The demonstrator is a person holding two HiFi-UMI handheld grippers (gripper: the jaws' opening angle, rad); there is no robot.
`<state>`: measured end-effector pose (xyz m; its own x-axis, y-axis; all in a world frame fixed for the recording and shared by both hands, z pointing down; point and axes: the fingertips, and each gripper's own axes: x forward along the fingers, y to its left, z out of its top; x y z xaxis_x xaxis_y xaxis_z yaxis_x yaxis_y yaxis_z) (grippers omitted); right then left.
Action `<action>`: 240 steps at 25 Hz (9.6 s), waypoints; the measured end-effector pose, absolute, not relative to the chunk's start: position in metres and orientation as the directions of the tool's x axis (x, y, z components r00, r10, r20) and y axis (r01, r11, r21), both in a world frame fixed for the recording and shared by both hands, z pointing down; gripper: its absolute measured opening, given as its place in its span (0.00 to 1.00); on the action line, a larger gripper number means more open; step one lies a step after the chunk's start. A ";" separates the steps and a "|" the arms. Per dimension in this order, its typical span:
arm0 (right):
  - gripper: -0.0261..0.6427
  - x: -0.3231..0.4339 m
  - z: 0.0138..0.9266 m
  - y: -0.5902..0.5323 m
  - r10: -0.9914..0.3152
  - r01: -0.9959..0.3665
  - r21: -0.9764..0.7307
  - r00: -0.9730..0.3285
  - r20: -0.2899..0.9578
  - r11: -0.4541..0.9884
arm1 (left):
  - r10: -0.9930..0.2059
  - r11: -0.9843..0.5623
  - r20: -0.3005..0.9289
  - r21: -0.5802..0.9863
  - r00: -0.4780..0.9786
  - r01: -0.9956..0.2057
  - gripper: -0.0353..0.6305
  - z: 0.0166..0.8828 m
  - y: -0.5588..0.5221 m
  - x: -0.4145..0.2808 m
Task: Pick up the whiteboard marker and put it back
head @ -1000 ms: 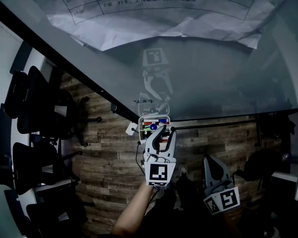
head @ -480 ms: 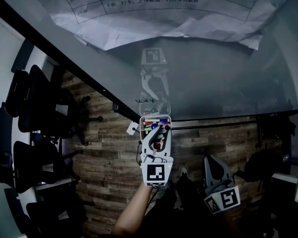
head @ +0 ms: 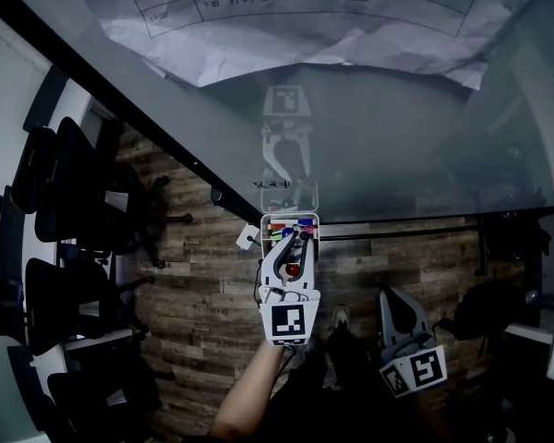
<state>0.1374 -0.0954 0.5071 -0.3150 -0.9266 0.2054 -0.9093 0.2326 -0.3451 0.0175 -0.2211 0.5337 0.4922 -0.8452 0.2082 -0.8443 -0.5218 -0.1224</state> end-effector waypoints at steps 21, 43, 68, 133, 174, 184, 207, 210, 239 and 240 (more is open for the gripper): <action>0.06 0.136 0.511 -0.092 -0.920 -0.907 -0.342 -0.329 0.213 0.246 | -0.882 -0.462 0.127 -0.042 0.454 -0.886 0.16 0.527 -0.217 0.001; 0.06 0.122 0.500 -0.089 -0.923 -0.912 -0.318 -0.332 0.196 0.261 | -0.892 -0.446 0.073 0.013 0.445 -0.895 0.16 0.504 -0.210 -0.015; 0.06 0.094 0.464 -0.044 -0.933 -0.920 -0.258 -0.337 0.128 0.296 | -0.890 -0.456 0.008 0.053 0.457 -0.888 0.16 0.457 -0.144 -0.046; 0.06 0.074 0.415 0.128 -0.933 -0.920 -0.178 -0.359 0.026 0.349 | -0.881 -0.472 -0.055 0.074 0.469 -0.878 0.16 0.381 0.107 -0.085; 0.06 0.066 0.419 0.122 -0.930 -0.920 -0.168 -0.365 0.045 0.354 | -0.879 -0.476 -0.045 0.046 0.475 -0.878 0.16 0.382 0.100 -0.097; 0.06 0.039 0.420 0.112 -0.939 -0.931 -0.158 -0.340 0.051 0.329 | -0.856 -0.517 -0.068 0.103 0.512 -0.850 0.16 0.389 0.088 -0.116; 0.06 0.045 0.428 0.061 -0.956 -0.944 -0.189 -0.287 0.065 0.271 | -0.825 -0.563 -0.027 0.100 0.564 -0.820 0.16 0.397 0.022 -0.101; 0.06 0.053 0.426 0.044 -0.952 -0.939 -0.191 -0.300 0.055 0.285 | -0.829 -0.556 0.003 0.093 0.559 -0.826 0.16 0.402 0.008 -0.092; 0.06 0.122 0.448 -0.043 -0.908 -0.891 -0.244 -0.412 0.073 0.384 | -0.875 -0.473 0.053 0.109 0.481 -0.874 0.16 0.418 -0.073 -0.022; 0.06 0.122 0.449 -0.043 -0.907 -0.888 -0.246 -0.416 0.073 0.387 | -0.877 -0.470 0.057 0.108 0.478 -0.876 0.16 0.419 -0.073 -0.022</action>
